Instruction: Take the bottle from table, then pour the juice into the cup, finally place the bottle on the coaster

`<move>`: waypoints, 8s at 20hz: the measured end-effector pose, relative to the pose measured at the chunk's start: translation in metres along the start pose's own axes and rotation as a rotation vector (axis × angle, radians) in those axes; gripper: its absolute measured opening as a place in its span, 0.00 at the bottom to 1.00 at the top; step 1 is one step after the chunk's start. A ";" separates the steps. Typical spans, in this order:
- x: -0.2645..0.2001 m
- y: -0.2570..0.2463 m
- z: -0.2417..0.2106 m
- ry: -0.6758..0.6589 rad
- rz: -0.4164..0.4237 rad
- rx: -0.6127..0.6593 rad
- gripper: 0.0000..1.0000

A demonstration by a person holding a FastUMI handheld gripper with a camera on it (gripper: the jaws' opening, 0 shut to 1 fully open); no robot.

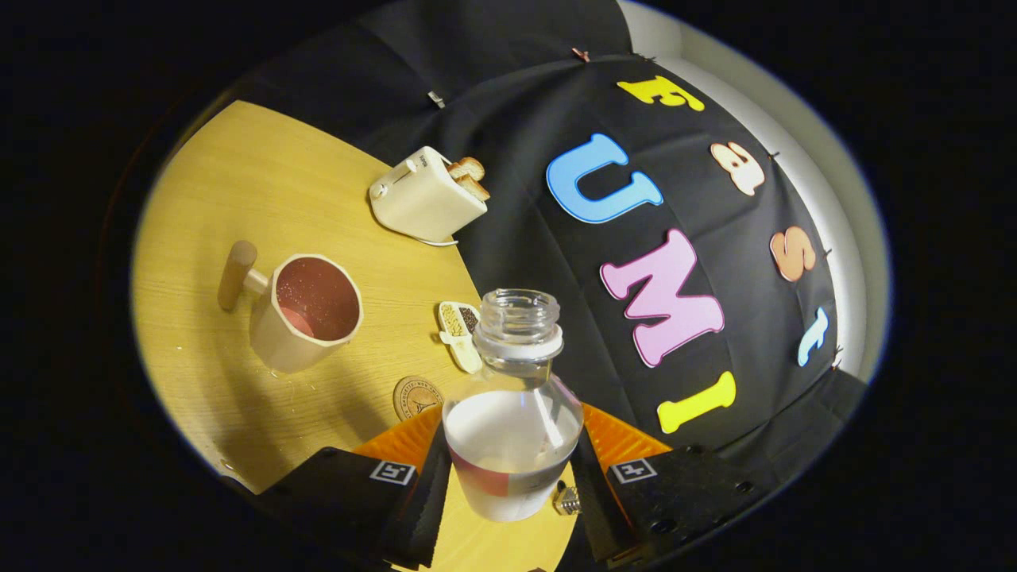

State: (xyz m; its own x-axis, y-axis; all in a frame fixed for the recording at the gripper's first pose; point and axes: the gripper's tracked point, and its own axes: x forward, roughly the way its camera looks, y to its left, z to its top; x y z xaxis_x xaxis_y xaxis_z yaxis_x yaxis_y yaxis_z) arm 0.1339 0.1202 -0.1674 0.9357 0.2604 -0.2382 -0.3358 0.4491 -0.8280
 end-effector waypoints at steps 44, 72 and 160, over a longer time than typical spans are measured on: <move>0.069 0.060 0.021 -0.211 0.119 -0.776 0.73; 0.071 0.055 0.028 -0.315 0.109 -0.992 0.73; 0.077 0.056 0.068 -0.458 0.098 -1.281 0.73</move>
State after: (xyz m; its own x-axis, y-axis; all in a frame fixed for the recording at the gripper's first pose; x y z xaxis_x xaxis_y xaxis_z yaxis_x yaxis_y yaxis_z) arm 0.1799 0.2237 -0.1971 0.7103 0.6151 -0.3424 0.1716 -0.6230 -0.7632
